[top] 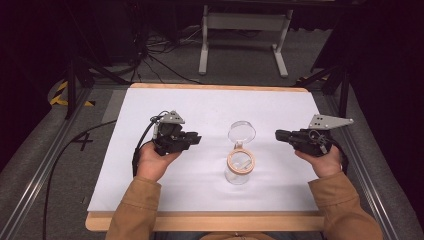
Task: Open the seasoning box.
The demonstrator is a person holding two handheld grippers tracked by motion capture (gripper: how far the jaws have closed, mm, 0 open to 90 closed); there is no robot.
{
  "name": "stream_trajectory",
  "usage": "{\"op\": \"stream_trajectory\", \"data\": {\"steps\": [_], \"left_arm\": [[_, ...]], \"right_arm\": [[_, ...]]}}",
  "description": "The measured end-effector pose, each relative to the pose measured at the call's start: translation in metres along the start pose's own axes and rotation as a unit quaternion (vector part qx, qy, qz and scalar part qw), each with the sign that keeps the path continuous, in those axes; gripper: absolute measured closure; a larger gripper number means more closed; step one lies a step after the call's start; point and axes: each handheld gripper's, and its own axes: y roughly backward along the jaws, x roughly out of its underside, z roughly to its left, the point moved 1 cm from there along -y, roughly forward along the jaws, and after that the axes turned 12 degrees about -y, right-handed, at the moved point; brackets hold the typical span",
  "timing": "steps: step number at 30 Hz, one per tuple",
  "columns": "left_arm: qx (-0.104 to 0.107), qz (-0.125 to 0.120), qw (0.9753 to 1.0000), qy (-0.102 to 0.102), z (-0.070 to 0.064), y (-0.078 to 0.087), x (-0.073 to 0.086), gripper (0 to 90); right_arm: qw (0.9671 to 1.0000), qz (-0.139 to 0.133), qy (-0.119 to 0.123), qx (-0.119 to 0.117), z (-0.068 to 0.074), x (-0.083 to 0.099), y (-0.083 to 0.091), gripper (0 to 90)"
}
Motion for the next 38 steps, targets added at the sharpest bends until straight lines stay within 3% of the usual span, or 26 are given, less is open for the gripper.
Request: {"op": "stream_trajectory", "data": {"steps": [6, 9, 11, 13, 20, 24, 28, 32, 35, 38], "left_arm": [[-0.016, 0.006, 0.9997, 0.019, 0.01, 0.004, 0.006, 74.4], [-0.031, 0.021, 0.9989, 0.028, 0.016, 0.003, 0.012, 73.5], [-0.041, 0.024, 0.998, 0.042, 0.021, -0.001, 0.017, 73.5], [-0.043, 0.03, 0.9975, 0.046, 0.024, -0.003, 0.021, 73.5], [-0.052, 0.048, 0.9949, 0.071, 0.038, -0.012, 0.036, 73.0], [-0.052, 0.052, 0.9937, 0.084, 0.042, -0.014, 0.041, 72.6], [-0.049, 0.057, 0.9934, 0.086, 0.044, -0.017, 0.044, 71.9], [-0.044, 0.058, 0.9928, 0.095, 0.044, -0.019, 0.044, 65.7], [-0.043, 0.056, 0.9929, 0.095, 0.045, -0.019, 0.044, 63.8], [-0.041, 0.043, 0.9931, 0.101, 0.045, -0.019, 0.043, 60.9]], "right_arm": [[0.9995, 0.006, -0.017, 0.026, -0.016, 0.005, 0.009, 79.8], [0.9984, 0.01, -0.035, 0.043, -0.03, 0.01, 0.013, 76.0], [0.9973, 0.008, -0.058, 0.046, -0.04, 0.015, 0.014, 74.5], [0.9968, 0.009, -0.063, 0.048, -0.044, 0.017, 0.013, 73.5], [0.9904, 0.044, -0.097, 0.088, -0.069, 0.039, 0.004, 68.1], [0.9868, 0.064, -0.103, 0.107, -0.077, 0.049, -0.003, 62.6], [0.9803, 0.093, -0.123, 0.123, -0.086, 0.058, -0.011, 55.8], [0.976, 0.113, -0.127, 0.136, -0.09, 0.068, -0.019, 54.4], [0.9747, 0.12, -0.127, 0.14, -0.09, 0.07, -0.022, 53.1], [0.9763, 0.11, -0.125, 0.138, -0.089, 0.069, -0.02, 51.9]]}}
